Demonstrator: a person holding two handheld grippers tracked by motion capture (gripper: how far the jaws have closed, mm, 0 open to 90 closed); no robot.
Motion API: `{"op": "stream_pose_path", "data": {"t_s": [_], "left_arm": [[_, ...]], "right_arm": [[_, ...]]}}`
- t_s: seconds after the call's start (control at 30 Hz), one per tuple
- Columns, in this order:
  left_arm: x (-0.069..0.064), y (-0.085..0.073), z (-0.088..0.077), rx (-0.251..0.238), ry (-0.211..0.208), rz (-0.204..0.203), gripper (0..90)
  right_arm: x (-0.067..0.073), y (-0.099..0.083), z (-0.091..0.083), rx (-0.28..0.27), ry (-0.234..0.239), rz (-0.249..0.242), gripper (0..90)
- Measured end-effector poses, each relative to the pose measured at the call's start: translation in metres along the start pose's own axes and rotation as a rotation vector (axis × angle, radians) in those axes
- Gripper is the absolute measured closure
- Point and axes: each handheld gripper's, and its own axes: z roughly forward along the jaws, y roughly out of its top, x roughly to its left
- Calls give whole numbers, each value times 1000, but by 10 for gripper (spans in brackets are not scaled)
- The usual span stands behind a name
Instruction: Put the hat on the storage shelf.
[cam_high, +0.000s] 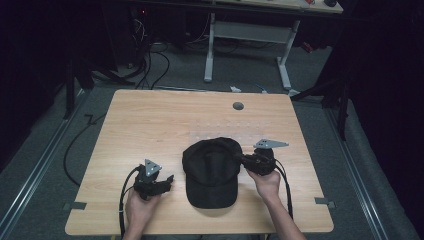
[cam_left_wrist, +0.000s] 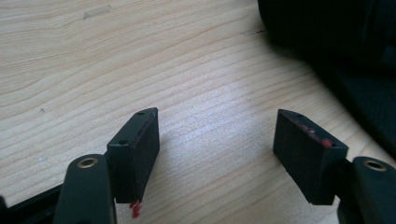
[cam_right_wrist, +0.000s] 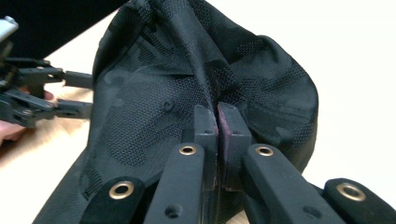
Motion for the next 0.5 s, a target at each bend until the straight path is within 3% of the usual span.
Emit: {"op": "stream_pose_path", "data": {"t_s": [0.37, 0.5], "left_arm": [[0, 0, -1, 11, -11, 6, 293], [0, 2, -3, 30, -20, -15, 286]], "right_arm": [[4, 3, -29, -57, 3, -19, 879], [5, 5, -39, -70, -2, -38, 879]]}}
